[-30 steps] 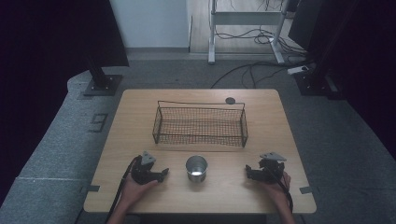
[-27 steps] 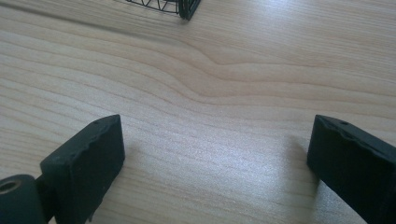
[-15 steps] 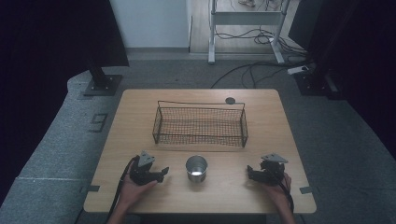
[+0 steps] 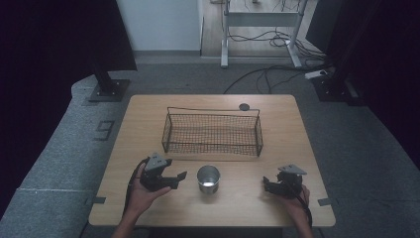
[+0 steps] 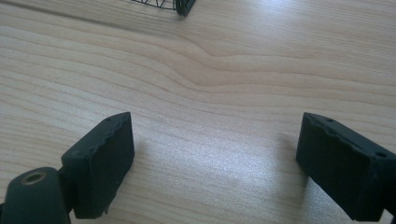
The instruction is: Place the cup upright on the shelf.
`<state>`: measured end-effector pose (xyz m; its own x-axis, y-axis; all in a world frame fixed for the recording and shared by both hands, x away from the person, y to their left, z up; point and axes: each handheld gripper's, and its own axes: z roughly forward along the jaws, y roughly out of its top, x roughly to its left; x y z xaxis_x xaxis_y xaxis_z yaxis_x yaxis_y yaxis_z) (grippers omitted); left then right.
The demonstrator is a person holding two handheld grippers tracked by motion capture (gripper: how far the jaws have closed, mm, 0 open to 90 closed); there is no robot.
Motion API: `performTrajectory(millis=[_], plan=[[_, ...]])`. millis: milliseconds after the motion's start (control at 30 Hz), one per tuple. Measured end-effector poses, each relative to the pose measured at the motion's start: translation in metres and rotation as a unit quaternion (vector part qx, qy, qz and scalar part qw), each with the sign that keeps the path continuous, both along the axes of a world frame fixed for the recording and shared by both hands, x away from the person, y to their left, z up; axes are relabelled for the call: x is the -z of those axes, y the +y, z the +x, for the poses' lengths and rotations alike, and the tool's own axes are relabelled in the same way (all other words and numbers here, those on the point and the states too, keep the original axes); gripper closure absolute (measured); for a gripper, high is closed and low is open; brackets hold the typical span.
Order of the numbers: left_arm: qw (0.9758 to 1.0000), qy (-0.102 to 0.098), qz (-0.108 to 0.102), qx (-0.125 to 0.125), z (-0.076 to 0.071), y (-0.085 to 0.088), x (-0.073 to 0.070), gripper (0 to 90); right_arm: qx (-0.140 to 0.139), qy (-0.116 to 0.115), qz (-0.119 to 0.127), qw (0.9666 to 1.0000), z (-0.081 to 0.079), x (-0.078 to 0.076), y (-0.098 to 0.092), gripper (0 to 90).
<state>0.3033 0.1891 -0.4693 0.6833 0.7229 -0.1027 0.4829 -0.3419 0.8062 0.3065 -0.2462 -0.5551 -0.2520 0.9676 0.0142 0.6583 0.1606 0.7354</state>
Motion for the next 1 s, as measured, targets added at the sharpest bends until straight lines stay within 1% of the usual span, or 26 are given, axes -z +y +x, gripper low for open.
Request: performTrajectory(millis=[67, 133, 200, 267, 367, 533, 667, 800, 867, 900, 1000], plan=[[1.0000, 0.002, -0.002, 0.004, 0.000, -0.001, -0.001, 22.8, 0.001, -0.001, 0.000, 1.0000, 0.000, 0.000, 0.000, 11.8], [0.9998, 0.001, -0.014, 0.012, -0.001, -0.004, -0.002, 22.0, 0.002, 0.000, -0.001, 1.0000, 0.000, 0.000, 0.000, 11.8], [0.9997, -0.002, -0.017, 0.016, -0.002, -0.006, -0.002, 20.8, 0.002, 0.000, -0.001, 1.0000, 0.000, 0.000, 0.000, 11.8], [0.9996, -0.003, -0.020, 0.020, -0.003, -0.009, -0.002, 19.9, 0.004, 0.000, -0.001, 1.0000, 0.000, 0.000, 0.000, 11.8], [0.9994, 0.004, -0.019, 0.028, -0.002, -0.015, -0.003, 18.0, 0.005, 0.000, -0.001, 1.0000, 0.000, 0.000, 0.000, 12.0], [0.9989, 0.002, -0.024, 0.039, 0.000, -0.028, -0.007, 15.2, 0.009, -0.001, -0.001, 1.0000, 0.000, 0.000, -0.001, 12.1], [0.9990, 0.003, -0.015, 0.041, 0.002, -0.037, -0.003, 14.2, 0.011, 0.000, 0.000, 0.9999, -0.001, 0.000, -0.001, 12.2], [0.9984, 0.008, -0.011, 0.055, 0.003, -0.045, 0.002, 15.1, 0.016, 0.000, -0.001, 0.9999, 0.000, 0.000, -0.001, 12.2], [0.9983, 0.009, -0.009, 0.058, 0.003, -0.047, 0.003, 15.9, 0.017, 0.000, -0.001, 0.9998, 0.000, 0.000, -0.001, 12.2], [0.9980, 0.013, -0.006, 0.062, 0.003, -0.051, 0.005, 16.8, 0.018, 0.000, -0.001, 0.9998, -0.001, 0.000, -0.001, 12.2], [0.9981, 0.017, -0.005, 0.059, 0.005, -0.056, 0.008, 16.4, 0.020, 0.000, 0.000, 0.9998, -0.001, 0.000, -0.001, 12.5]])
